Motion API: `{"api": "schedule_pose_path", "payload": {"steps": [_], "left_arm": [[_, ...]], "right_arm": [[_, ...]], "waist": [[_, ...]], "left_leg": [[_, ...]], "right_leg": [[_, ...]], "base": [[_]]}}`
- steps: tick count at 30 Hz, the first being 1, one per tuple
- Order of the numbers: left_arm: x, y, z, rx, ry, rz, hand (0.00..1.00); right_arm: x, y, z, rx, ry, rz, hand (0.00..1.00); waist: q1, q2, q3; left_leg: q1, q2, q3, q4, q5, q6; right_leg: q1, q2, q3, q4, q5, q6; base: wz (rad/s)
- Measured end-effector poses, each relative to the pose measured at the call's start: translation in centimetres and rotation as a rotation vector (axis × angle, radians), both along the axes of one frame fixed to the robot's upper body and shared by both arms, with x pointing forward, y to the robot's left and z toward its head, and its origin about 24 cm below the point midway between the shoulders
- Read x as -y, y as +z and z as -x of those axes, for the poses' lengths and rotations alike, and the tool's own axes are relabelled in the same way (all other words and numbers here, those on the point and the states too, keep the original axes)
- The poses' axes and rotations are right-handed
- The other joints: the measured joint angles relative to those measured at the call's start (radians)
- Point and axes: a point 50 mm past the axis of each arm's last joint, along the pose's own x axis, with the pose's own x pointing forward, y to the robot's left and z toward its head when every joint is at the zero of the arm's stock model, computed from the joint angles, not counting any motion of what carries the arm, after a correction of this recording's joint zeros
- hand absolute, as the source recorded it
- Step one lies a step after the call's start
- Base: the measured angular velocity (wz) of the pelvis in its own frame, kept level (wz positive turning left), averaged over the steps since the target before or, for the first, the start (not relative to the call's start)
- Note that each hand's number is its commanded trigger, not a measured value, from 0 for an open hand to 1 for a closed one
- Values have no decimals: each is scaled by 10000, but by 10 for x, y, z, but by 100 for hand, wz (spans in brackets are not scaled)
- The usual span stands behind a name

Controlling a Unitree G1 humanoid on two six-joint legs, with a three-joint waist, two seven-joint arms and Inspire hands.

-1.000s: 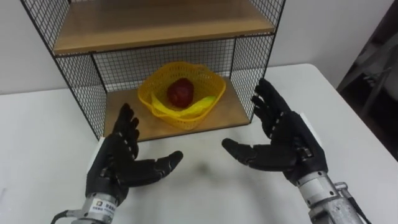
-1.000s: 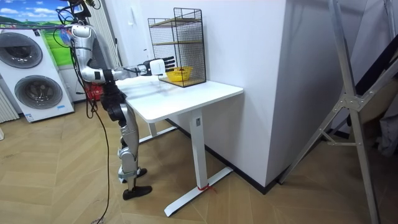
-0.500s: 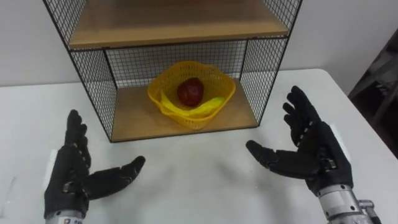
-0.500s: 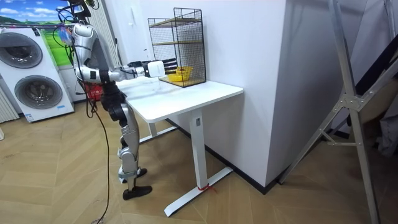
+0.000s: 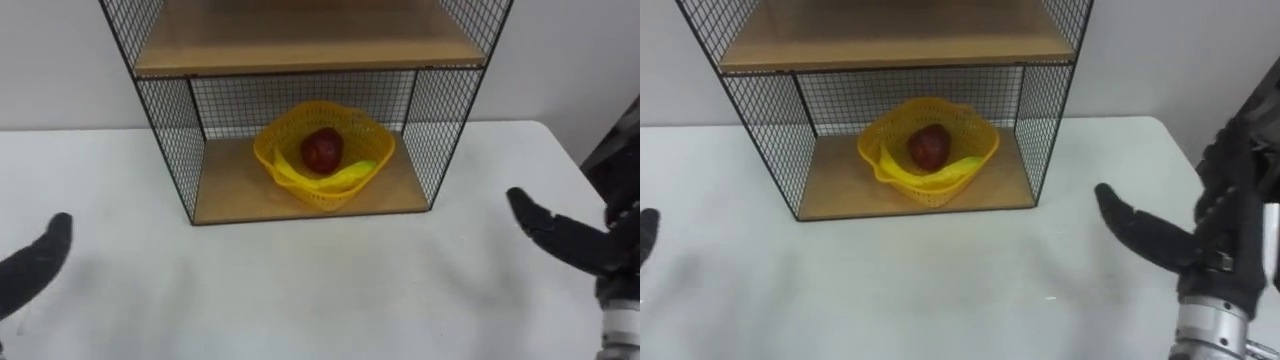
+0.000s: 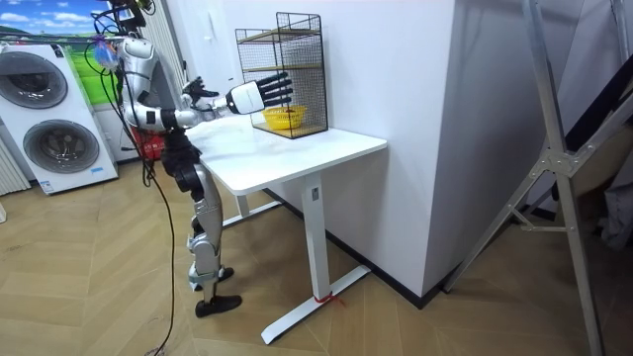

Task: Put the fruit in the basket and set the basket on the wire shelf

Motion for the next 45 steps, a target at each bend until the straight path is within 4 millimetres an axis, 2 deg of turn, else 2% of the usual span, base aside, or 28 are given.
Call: {"api": "schedule_pose_path", "payload": {"steps": [3,7,10,12,15,17,18,21,22,23,25,27,30,32,33,35,36,38,41,43,45], "left_arm": [[-21,18,14,807,1589,-564,0],[-47,36,33,1616,3529,-1177,0],[-65,50,51,2218,4795,-1394,0],[-79,51,68,2591,5992,-1026,0],[-95,42,86,2580,7275,-167,0],[-115,34,104,2457,8526,608,0],[-119,32,108,2424,8795,811,0],[-130,1,133,1467,10212,2148,0],[-131,-12,142,1096,10702,2863,0],[-130,-25,151,744,11165,3509,0],[-129,-43,165,127,11816,4250,0],[-124,-60,180,-348,12515,5022,0],[-119,-72,191,-666,13094,5583,0],[-110,-86,202,-1002,13641,6159,0],[-108,-90,205,-1138,13751,6322,0],[-95,-107,219,-1561,14296,7139,0],[-91,-111,221,-1612,14415,7397,0],[-76,-128,225,-2107,14571,8148,0],[-61,-146,223,-3066,14072,8792,0],[-51,-154,221,-3581,13740,9029,0],[-38,-166,219,-4507,13269,9511,0]], "right_arm": [[25,15,9,609,-1723,503,0],[55,34,28,1348,-4066,1106,0],[79,45,48,1863,-6086,1414,0],[95,51,64,2227,-7569,1309,0],[113,51,82,2272,-9043,1164,0],[128,47,101,2293,-10594,464,0],[131,44,107,2198,-10984,307,0],[140,27,128,1438,-12312,-434,0],[143,17,137,859,-12794,-701,0],[145,7,148,433,-13239,-1199,0],[144,-5,162,49,-13745,-1842,0],[142,-22,180,-595,-14411,-2484,0],[139,-43,199,-1416,-15216,-3191,0],[132,-68,223,-2537,-16073,-4122,0],[129,-75,230,-2792,-16286,-4430,0],[111,-101,252,-3780,-17015,-5750,0],[106,-107,254,-3910,-17108,-6045,0],[88,-130,251,-4791,-17044,-6911,0],[66,-152,250,-5671,-16823,-7932,0],[55,-162,248,-6228,-16578,-8182,0],[45,-172,237,-6524,-16139,-8650,0]], "waist": [[3,66,28],[-15,40,81],[-23,48,63],[-50,-23,26],[-75,-6,4],[-133,28,23],[-136,-22,-2],[-146,-21,-24],[-161,-70,-55],[-112,-37,-50],[-122,-49,-93],[-140,-50,-93],[-119,-24,-101],[-132,18,-102],[-132,20,-102],[-138,28,-96],[-169,29,-95],[-337,39,-90],[-392,37,-91],[-431,35,-91],[-582,26,-84]], "left_leg": [[-26,0,-87,25,12,-7],[-51,-3,-140,34,8,-13],[-197,-31,-241,138,-4,-27],[-357,-137,-234,192,-1,-26],[-455,-191,-216,241,-2,-26],[-535,-191,-233,280,-3,-33],[-562,-186,-234,296,-7,-40],[-750,-196,-232,301,-1,-43],[-747,-200,-217,258,2,-38],[-726,-200,-199,221,3,-36],[-725,-189,-172,211,-8,-32],[-717,-187,-171,212,-12,-28],[-700,-175,-152,219,-15,-30],[-682,-173,-162,221,-19,-36],[-682,-178,-162,223,-20,-37],[-682,-181,-156,256,-28,-50],[-682,-180,-155,277,-35,-62],[-682,-163,-141,367,-69,-122],[-679,-152,-115,392,-62,-130],[-676,-154,-108,384,-44,-118],[-615,-159,-103,379,-15,-70]], "right_leg": [[-48,-10,-173,-2,-2,2],[-45,-10,-187,5,-39,32],[-179,-50,-204,152,-146,37],[-421,-171,-184,389,-407,-32],[-576,-249,-187,533,-576,-63],[-657,-261,-195,558,-653,-68],[-670,-261,-200,558,-656,-71],[-894,-285,-208,695,-667,-78],[-939,-292,-189,743,-670,-75],[-944,-299,-183,753,-672,-70],[-928,-298,-157,708,-673,-68],[-914,-295,-130,719,-671,-67],[-911,-317,-51,742,-671,-67],[-937,-340,-7,845,-680,-65],[-935,-344,1,848,-694,-68],[-937,-354,30,833,-743,-89],[-943,-354,34,842,-757,-94],[-938,-323,120,882,-785,-99],[-925,-317,130,875,-744,-103],[-889,-316,132,842,-684,-104],[-781,-317,127,816,-648,-92]], "base": [[7],[6],[7],[0],[0],[4],[4],[-1],[-4],[-4],[-2],[0],[-1],[0],[0],[0],[0],[0],[-1],[0],[0]]}}
